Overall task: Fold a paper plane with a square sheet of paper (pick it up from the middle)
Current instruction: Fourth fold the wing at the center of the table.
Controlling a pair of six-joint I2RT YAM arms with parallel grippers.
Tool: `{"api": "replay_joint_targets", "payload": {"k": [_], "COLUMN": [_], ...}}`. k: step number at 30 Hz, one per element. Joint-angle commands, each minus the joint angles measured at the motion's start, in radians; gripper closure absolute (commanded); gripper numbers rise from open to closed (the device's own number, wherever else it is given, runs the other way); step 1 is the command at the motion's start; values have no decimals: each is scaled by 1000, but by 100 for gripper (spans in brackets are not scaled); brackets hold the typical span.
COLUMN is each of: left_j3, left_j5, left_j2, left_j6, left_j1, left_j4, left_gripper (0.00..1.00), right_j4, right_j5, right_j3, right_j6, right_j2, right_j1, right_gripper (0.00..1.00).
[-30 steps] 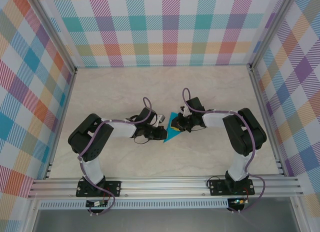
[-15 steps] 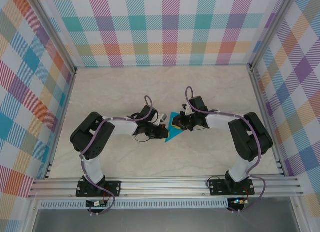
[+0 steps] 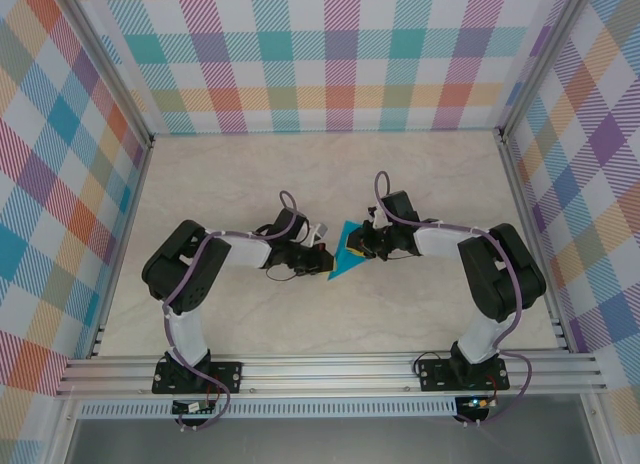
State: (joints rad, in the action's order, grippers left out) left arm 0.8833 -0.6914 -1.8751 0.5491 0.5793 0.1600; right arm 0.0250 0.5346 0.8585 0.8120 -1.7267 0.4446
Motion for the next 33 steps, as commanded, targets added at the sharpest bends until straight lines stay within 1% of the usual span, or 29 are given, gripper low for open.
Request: {"api": "replay_joint_targets", "payload": {"k": [1,4,9,18,33], "left_j3": [-10,0,15,29,63], "left_j5": [-50,-64,-80,-99,-145], "left_j2": [-20,-32,-50,-65,-95], "left_j6": [23,23,21,22,25], "left_j1": [-23,-25,-27,-37,-68], "left_j4": [50,50,47,47,38], "left_gripper": [100,100,100,100,100], "right_j4": [0,3,90,87,79], "right_j5": [10,32,95,51,36], "right_j3": [1,8,10,48,96], "right_j6": [-27,-25,15,24,23], "right_j2": [30,19,-24,-99,-181], "right_j1": [-5,-5,-4,-6,-28], "right_gripper": [84,84,85,86,87]}}
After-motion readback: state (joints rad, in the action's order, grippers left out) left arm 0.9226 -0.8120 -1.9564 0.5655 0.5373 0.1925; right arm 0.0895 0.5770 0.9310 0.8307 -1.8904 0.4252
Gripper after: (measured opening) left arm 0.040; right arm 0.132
